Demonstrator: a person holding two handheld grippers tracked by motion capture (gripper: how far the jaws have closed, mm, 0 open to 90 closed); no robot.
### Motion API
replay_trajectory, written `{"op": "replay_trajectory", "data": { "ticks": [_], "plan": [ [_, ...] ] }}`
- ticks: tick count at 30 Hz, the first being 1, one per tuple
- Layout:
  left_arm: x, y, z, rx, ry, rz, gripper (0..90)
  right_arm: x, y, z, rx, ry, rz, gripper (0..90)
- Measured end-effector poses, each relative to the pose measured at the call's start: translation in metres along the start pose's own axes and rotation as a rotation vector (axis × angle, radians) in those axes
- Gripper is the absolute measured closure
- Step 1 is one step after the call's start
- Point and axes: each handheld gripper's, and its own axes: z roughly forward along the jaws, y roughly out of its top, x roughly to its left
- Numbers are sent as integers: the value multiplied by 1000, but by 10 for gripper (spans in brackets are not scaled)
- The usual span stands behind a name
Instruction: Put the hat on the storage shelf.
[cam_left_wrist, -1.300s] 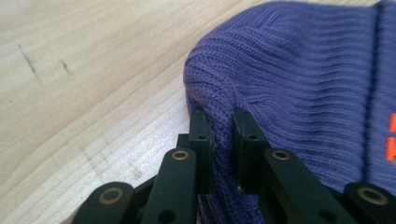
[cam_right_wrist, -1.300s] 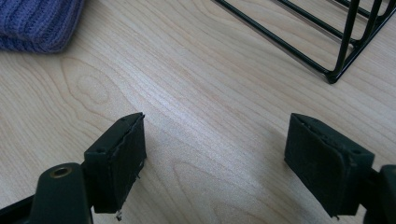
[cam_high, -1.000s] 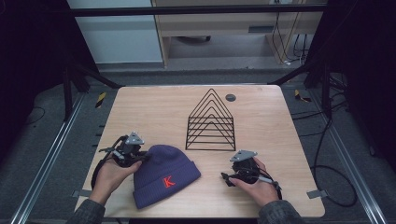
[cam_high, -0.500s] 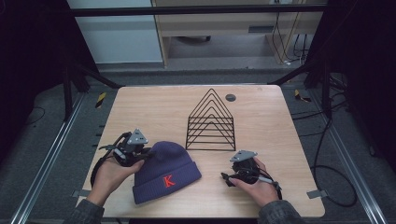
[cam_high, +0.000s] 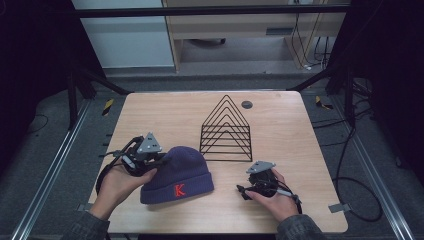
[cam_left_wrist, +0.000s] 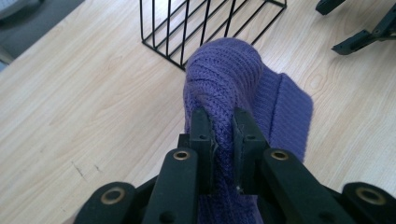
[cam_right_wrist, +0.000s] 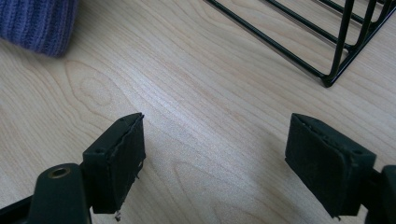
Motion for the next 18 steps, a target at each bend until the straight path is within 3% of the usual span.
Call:
{"op": "replay_trajectory", "data": {
  "ticks": [11,18],
  "plan": [
    [0,14,-17,-33,13,42,804,0,0,-1,-2,1,2,200],
    [4,21,-27,-45,26,42,804,0,0,-1,-4,3,0,199]
  ]
}}
